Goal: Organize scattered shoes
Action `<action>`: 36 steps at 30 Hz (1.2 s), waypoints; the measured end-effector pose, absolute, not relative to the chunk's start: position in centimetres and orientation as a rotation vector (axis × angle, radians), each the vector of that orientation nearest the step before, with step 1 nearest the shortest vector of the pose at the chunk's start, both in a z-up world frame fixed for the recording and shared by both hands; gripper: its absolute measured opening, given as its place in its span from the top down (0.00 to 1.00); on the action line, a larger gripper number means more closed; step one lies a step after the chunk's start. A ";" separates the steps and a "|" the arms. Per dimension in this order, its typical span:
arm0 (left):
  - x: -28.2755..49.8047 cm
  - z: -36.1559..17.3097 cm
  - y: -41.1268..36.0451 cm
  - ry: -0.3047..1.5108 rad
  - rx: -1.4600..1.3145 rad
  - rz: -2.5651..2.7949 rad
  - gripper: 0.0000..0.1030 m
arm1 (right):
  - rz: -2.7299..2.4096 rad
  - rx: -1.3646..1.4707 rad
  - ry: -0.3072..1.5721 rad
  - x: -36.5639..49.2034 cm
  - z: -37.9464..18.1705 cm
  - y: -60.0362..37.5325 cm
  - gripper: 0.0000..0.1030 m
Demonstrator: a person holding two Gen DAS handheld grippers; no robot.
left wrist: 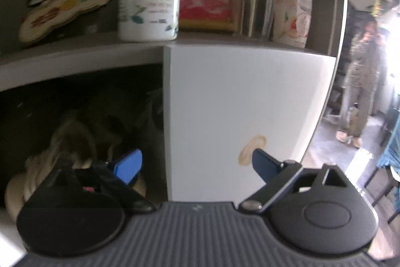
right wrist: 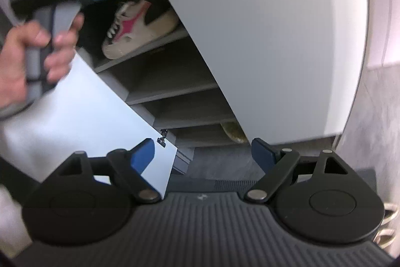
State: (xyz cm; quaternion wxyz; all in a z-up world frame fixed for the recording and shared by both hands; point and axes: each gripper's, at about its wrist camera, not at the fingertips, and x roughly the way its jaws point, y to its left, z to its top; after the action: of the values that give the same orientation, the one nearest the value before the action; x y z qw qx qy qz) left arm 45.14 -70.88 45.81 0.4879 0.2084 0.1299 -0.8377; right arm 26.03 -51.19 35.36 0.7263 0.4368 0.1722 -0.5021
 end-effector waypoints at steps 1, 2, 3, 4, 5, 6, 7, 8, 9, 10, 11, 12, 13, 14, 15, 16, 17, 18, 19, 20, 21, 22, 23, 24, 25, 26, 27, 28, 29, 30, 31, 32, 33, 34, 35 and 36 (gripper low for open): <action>45.3 45.5 -71.6 0.294 0.500 -2.068 0.08 | -1.143 0.986 0.389 26.6 34.6 -50.5 0.16; 45.5 45.2 -72.1 0.282 0.484 -2.093 0.07 | -1.173 1.004 0.394 27.2 34.0 -50.0 0.16; 45.9 44.8 -72.7 0.281 0.469 -2.119 0.07 | -1.191 1.016 0.395 27.4 33.7 -49.5 0.16; 46.1 44.5 -73.1 0.280 0.461 -2.134 0.09 | -1.223 1.035 0.394 28.0 33.1 -48.8 0.16; 46.4 44.3 -73.4 0.268 0.448 -2.142 0.10 | -1.257 1.052 0.393 28.6 32.7 -48.1 0.16; 46.9 43.9 -74.0 0.254 0.426 -2.161 0.10 | -1.288 1.066 0.392 29.1 32.3 -47.4 0.16; 47.3 43.6 -74.6 0.257 0.410 -2.195 0.12 | -1.327 1.084 0.384 30.0 31.8 -46.6 0.16; 47.8 43.1 -75.3 0.273 0.406 -2.238 0.14 | -1.366 1.103 0.371 31.1 31.3 -45.8 0.16; 48.1 42.8 -75.9 0.283 0.407 -2.271 0.19 | -1.387 1.114 0.363 31.8 30.9 -45.4 0.16; 48.2 42.5 -76.3 0.279 0.411 -2.300 0.22 | -1.414 1.130 0.356 32.8 30.4 -44.9 0.16; 48.1 42.1 -76.8 0.271 0.423 -2.334 0.22 | -1.440 1.148 0.348 33.8 29.9 -44.5 0.16; 48.0 41.9 -77.0 0.266 0.434 -2.360 0.26 | -1.463 1.165 0.340 34.6 29.4 -44.2 0.16; 47.9 41.7 -77.2 0.260 0.440 -2.381 0.30 | -1.498 1.203 0.318 35.8 28.9 -43.7 0.16; 47.8 41.5 -77.5 0.254 0.447 -2.406 0.31 | -1.524 1.233 0.299 36.5 28.6 -43.3 0.16; 47.6 41.4 -77.7 0.249 0.451 -2.421 0.33 | -1.536 1.247 0.288 36.8 28.6 -42.9 0.16; 47.5 41.3 -77.8 0.242 0.450 -2.425 0.37 | -1.550 1.262 0.271 37.4 28.6 -42.6 0.16; 47.4 41.3 -78.0 0.238 0.448 -2.435 0.39 | -1.557 1.275 0.252 38.1 28.6 -42.4 0.16; 47.3 41.2 -78.1 0.237 0.448 -2.449 0.43 | -1.558 1.280 0.243 38.4 28.7 -42.2 0.16; 47.1 41.2 -78.0 0.223 0.451 -2.461 0.46 | -1.552 1.284 0.242 38.8 28.6 -42.1 0.16; 46.9 41.1 -77.7 0.189 0.457 -2.468 0.46 | -1.551 1.284 0.242 39.1 28.5 -42.1 0.16; 46.7 41.0 -77.4 0.163 0.459 -2.469 0.47 | -1.554 1.283 0.237 39.1 28.4 -42.0 0.16; 46.8 40.9 -77.3 0.160 0.455 -2.471 0.48 | -1.558 1.281 0.231 39.1 28.3 -42.0 0.16; 46.9 40.9 -77.3 0.170 0.451 -2.476 0.48 | -1.567 1.289 0.215 39.1 28.1 -41.9 0.16; 47.0 40.8 -77.3 0.177 0.448 -2.481 0.49 | -1.569 1.305 0.196 39.0 27.7 -41.8 0.16; 47.0 40.8 -77.1 0.174 0.452 -2.482 0.49 | -1.563 1.325 0.176 38.9 27.3 -41.6 0.16; 47.0 40.8 -76.8 0.170 0.458 -2.486 0.50 | -1.559 1.336 0.168 38.8 26.9 -41.5 0.16; 47.0 40.9 -76.6 0.166 0.464 -2.491 0.51 | -1.556 1.342 0.167 38.8 26.5 -41.4 0.16; 47.0 40.9 -76.3 0.157 0.476 -2.500 0.51 | -1.562 1.342 0.167 38.7 26.2 -41.0 0.16; 47.0 40.9 -75.7 0.139 0.496 -2.516 0.52 | -1.575 1.344 0.164 38.6 25.9 -40.6 0.16; 46.9 40.9 -74.9 0.119 0.514 -2.531 0.52 | -1.590 1.355 0.157 38.3 25.6 -40.0 0.16; 46.9 40.9 -74.1 0.104 0.528 -2.544 0.54 | -1.599 1.365 0.154 38.2 25.4 -39.8 0.16; 46.8 41.0 -73.2 0.097 0.539 -2.557 0.55 | -1.611 1.380 0.151 38.0 25.0 -39.4 0.16; 46.6 41.1 -72.0 0.096 0.547 -2.569 0.55 | -1.619 1.391 0.151 37.8 24.8 -39.1 0.16; 46.4 41.2 -70.8 0.100 0.551 -2.577 0.55 | -1.626 1.399 0.151 37.6 24.6 -38.8 0.16; 46.1 41.2 -69.3 0.109 0.549 -2.579 0.55 | -1.634 1.408 0.152 37.4 24.4 -38.4 0.16; 45.8 41.2 -67.9 0.118 0.544 -2.577 0.56 | -1.639 1.412 0.153 37.3 24.3 -38.2 0.16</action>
State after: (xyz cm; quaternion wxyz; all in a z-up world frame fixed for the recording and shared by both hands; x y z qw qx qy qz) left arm 45.81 -67.93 41.25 0.2498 0.1998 0.0433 -0.9465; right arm 37.28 -38.21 24.26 0.4675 0.5754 0.0623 -0.6682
